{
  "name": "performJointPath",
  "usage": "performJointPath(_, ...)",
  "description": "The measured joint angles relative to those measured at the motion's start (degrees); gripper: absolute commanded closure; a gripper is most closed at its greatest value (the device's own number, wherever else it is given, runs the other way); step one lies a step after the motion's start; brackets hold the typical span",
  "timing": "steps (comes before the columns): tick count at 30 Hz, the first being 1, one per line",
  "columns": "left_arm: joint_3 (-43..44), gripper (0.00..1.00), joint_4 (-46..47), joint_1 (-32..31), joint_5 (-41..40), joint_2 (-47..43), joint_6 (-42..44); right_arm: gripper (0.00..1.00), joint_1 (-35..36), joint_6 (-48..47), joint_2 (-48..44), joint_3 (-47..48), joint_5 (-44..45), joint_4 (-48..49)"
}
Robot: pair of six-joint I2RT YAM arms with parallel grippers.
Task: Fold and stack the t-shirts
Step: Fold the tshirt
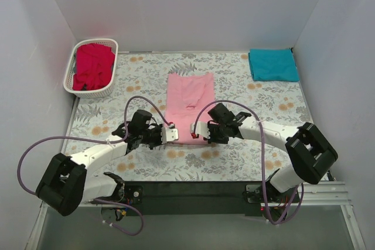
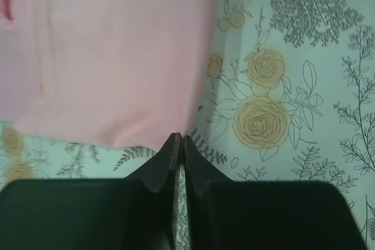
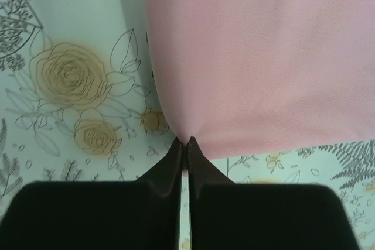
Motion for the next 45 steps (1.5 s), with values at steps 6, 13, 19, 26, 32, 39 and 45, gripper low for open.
performJointPath(6, 7.61, 1.0, -7.98, 0.07, 1.53, -5.22, -1.44, 0.99, -0.66, -0.04, -6.29, 5.51, -2.14, -9.92)
performJointPath(13, 10.14, 1.0, -22.67, 0.02, 6.95, -13.99, -0.92, 0.99, -0.26, -0.63, -12.63, 6.99, -7.67, -20.06)
performJointPath(19, 13.66, 1.0, -32.13, -0.09, 11.45, -18.82, -5.14, 0.99, 1.11, -0.72, -15.52, 8.31, -14.23, -29.49)
performJointPath(26, 21.51, 1.0, -29.27, 0.9, 8.04, -12.37, -13.22, 0.99, -4.15, -4.61, -7.63, 21.68, -16.74, -35.06)
performJointPath(32, 30.16, 1.0, -18.86, 9.75, 7.45, 7.72, -14.53, 0.99, -12.72, -10.88, 7.76, 34.99, -16.94, -35.76)
performJointPath(39, 37.18, 1.0, -8.68, 13.18, 5.81, 31.47, -14.49, 0.99, -17.14, -15.26, 28.48, 44.87, -16.55, -33.16)
performJointPath(45, 36.5, 1.0, -5.27, 13.33, 4.9, 38.23, -14.88, 0.99, -18.32, -15.41, 34.4, 45.68, -16.74, -30.71)
